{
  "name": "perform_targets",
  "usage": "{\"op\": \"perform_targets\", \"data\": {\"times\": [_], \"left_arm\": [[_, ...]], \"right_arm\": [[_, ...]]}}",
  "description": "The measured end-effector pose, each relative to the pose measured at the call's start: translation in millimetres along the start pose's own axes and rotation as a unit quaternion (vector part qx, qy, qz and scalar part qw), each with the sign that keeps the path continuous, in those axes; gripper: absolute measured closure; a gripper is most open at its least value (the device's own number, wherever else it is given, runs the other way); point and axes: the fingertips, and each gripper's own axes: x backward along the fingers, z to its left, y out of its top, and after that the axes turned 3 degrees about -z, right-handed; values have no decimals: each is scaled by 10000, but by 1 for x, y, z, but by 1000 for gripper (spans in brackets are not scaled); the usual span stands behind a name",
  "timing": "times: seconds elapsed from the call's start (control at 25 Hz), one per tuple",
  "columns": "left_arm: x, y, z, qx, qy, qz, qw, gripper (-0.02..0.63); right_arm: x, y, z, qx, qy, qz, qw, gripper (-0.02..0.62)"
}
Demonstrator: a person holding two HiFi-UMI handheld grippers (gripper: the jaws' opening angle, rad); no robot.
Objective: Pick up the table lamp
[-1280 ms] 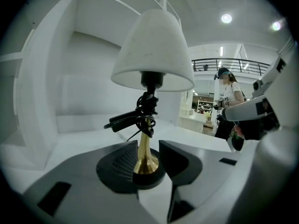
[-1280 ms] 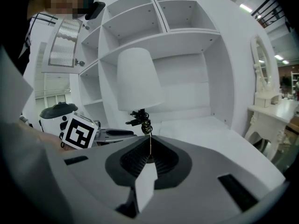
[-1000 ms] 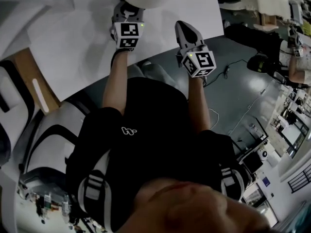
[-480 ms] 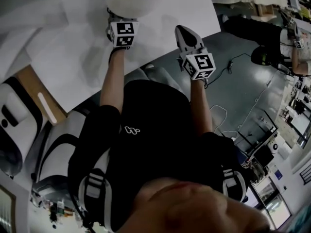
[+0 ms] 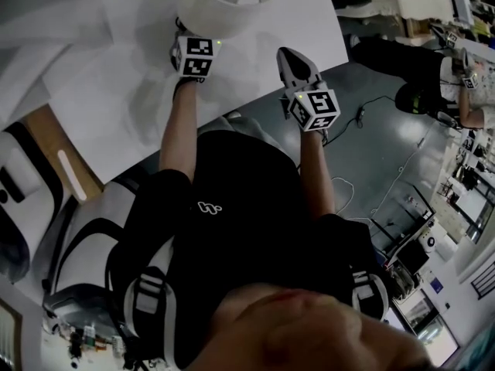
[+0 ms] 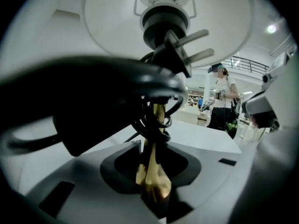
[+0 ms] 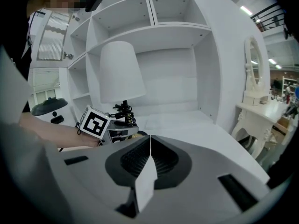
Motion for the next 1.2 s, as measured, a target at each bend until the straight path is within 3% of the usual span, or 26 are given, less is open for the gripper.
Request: {"op": "perform_targets", "data": {"times": [0.16, 0.36, 0.52, 0.72, 1.0, 1.2], "left_arm": [[9, 0, -6, -64, -320, 240, 9992, 491], [23, 10, -21, -61, -499, 164, 9986, 495], [33, 27, -27, -300, -554, 86, 9980, 495], [45, 55, -37, -785, -685, -43, 9945, 495], [63, 100, -43, -657, -692, -135, 9953, 495], [72, 139, -51, -867, -609, -324, 9938, 494]], "right_arm": [[-7, 4, 3, -84, 81, -34, 9999, 575], [-12, 6, 4, -226, 152, -98, 9996, 575], [-18, 10, 8, -283, 270, -191, 9991, 575], [-27, 29, 9, -500, 367, -496, 9968, 575], [-29, 71, 12, -654, 335, -1069, 9915, 575], [-19, 112, -4, -982, 311, -1656, 9808, 575]]}}
